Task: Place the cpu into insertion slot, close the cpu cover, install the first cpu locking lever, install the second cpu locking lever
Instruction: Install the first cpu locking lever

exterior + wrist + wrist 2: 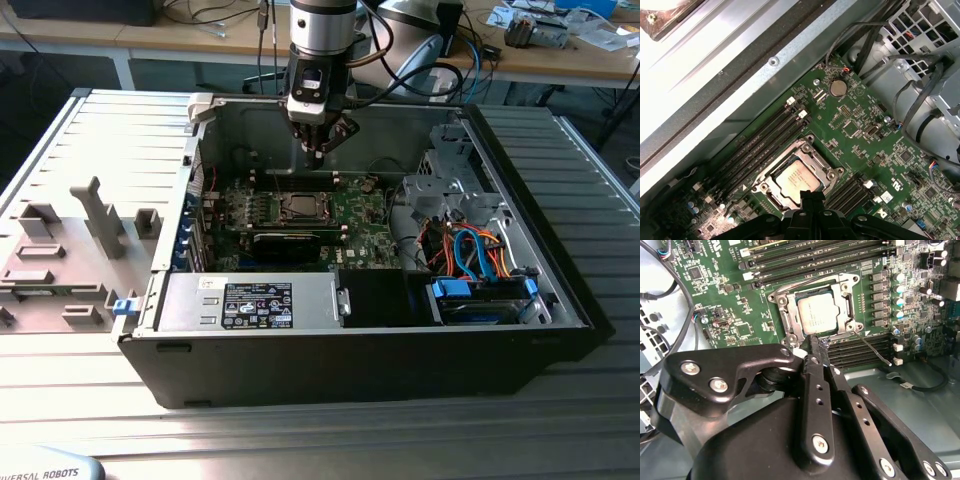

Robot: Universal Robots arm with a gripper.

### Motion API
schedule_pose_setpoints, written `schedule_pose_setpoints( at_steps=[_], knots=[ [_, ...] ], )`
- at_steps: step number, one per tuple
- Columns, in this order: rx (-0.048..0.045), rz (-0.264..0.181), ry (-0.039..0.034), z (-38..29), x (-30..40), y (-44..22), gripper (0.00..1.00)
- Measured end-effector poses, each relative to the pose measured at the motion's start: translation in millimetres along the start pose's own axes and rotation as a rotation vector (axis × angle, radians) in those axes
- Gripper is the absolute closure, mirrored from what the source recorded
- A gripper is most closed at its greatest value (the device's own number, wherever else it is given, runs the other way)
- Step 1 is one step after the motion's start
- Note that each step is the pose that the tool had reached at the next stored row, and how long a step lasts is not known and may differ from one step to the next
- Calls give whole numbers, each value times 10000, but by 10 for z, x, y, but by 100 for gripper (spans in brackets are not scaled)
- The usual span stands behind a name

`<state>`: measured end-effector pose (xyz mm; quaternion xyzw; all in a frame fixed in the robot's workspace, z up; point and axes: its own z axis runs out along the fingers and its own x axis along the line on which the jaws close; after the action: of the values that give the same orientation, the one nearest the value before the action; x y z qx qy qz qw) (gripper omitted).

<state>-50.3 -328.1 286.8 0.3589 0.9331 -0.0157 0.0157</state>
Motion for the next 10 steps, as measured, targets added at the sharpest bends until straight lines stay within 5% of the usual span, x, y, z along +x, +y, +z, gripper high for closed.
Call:
schedule_pose_setpoints(
  at_steps=[10],
  knots=[
    [-1,-39,-1,0,0,0,89]
  ],
)
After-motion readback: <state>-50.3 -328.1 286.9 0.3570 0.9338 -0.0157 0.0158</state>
